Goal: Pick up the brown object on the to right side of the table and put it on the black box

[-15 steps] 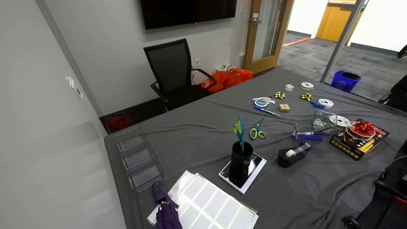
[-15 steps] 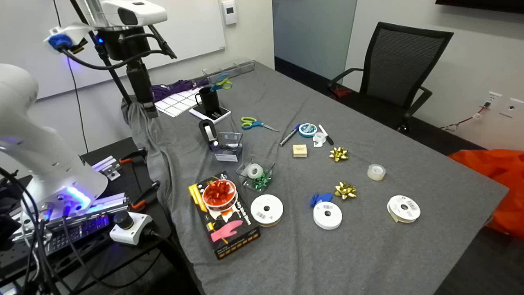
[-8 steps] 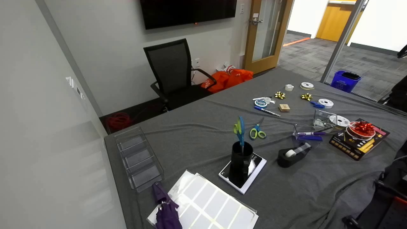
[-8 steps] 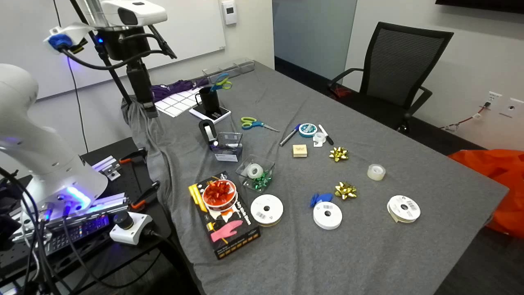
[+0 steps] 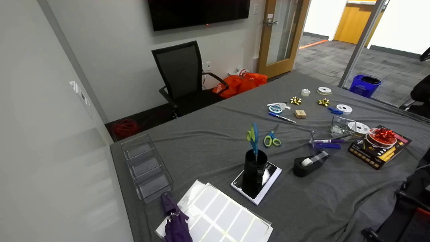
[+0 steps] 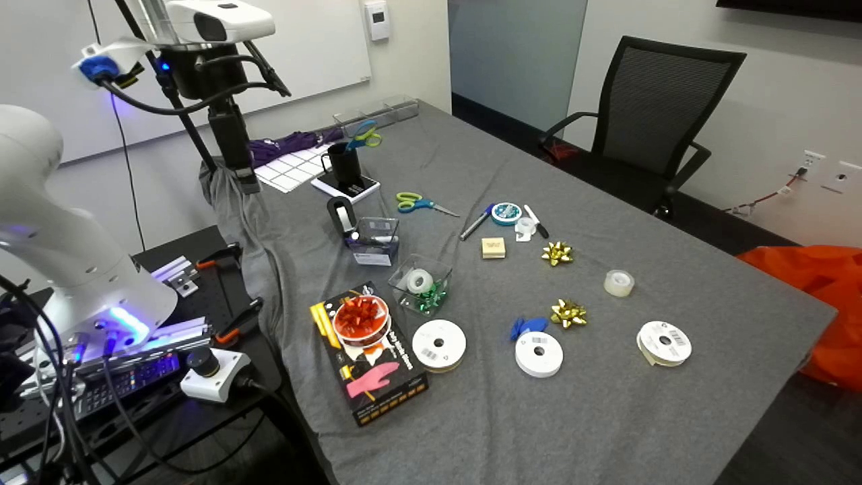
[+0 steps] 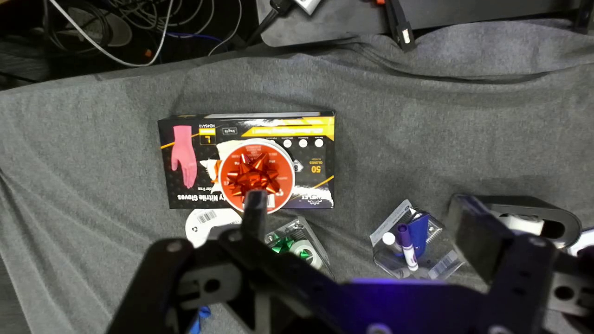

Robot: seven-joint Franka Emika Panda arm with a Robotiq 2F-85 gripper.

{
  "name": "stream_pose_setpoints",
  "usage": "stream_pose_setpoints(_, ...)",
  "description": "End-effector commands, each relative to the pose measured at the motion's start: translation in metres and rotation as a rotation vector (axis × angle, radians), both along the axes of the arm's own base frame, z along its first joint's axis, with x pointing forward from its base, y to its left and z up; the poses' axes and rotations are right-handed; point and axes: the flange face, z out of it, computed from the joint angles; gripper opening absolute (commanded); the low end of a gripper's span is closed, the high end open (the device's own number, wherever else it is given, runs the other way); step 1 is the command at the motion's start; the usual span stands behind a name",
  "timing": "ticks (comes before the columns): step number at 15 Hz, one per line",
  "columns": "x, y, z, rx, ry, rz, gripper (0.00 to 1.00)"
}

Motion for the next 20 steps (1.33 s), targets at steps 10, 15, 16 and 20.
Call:
stream_pose_setpoints(10, 0.0, 0.0, 0.0, 0.0, 0.001, 0.0, 1.0)
stream_pose_setpoints(15, 0.016, -0.007, -0.007, -0.01, -0.01, 0.017, 1.0)
stream_pose_setpoints(16, 0.024, -0.009, -0.009, -0.015, -0.006, 0.027, 1.0)
stream_pose_setpoints(20, 0.06, -0.017, -0.022, -0.002, 0.019, 0.084, 1.0)
